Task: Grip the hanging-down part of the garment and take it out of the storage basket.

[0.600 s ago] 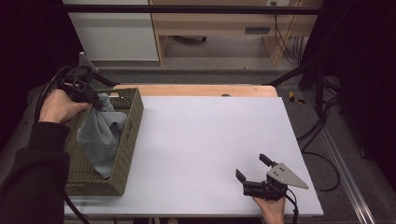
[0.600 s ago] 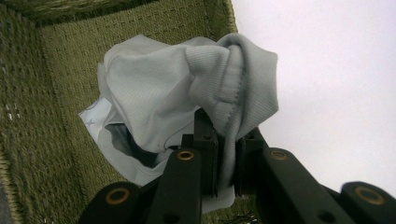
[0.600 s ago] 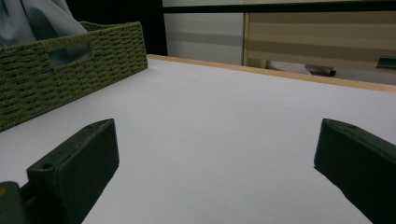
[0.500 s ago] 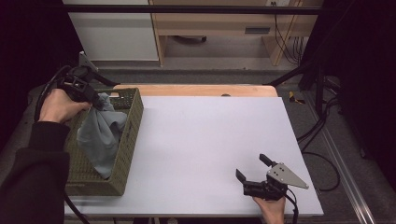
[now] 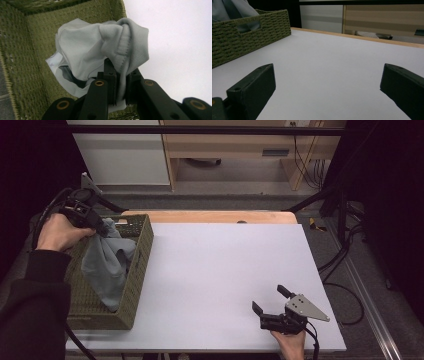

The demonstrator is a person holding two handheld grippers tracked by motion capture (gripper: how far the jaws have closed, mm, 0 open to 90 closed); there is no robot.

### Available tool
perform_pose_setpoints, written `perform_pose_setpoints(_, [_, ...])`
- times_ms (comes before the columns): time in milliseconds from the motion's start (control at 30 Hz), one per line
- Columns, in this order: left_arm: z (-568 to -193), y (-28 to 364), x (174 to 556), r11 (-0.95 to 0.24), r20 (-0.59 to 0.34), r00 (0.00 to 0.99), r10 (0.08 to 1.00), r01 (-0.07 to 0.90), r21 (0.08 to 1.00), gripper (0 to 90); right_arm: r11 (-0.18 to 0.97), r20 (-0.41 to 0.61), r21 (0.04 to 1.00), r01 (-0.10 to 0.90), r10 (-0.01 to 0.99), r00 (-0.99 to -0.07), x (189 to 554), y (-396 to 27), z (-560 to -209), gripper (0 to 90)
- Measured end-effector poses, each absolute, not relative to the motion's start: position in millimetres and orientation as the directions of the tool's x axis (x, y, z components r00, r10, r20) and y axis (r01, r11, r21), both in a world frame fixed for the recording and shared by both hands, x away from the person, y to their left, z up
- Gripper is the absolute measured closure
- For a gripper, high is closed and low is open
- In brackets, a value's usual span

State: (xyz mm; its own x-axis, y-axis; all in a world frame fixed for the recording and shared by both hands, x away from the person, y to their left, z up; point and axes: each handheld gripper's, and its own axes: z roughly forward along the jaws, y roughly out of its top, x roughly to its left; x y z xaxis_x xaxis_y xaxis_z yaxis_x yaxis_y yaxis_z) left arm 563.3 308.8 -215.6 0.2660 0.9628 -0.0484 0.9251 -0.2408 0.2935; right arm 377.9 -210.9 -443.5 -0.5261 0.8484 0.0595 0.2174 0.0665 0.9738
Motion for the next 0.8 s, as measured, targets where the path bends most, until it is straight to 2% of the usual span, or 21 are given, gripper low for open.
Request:
perform_pose_setpoints(500, [-157.3,299.0,544.4,-0.265,-0.005,0.288,0.958,0.885,0.382,81.7,0.072,0.064,0.972,0.223,0.835,-0.547,379.2,-205.5,-441.5,0.3])
perform_pose_setpoints(800, [-132.7,296.9,539.6,-0.266,0.016,0.286,0.958,0.867,0.421,81.8,0.060,0.087,0.974,0.218,0.792,-0.604,390.6,-184.4,-428.9,0.3])
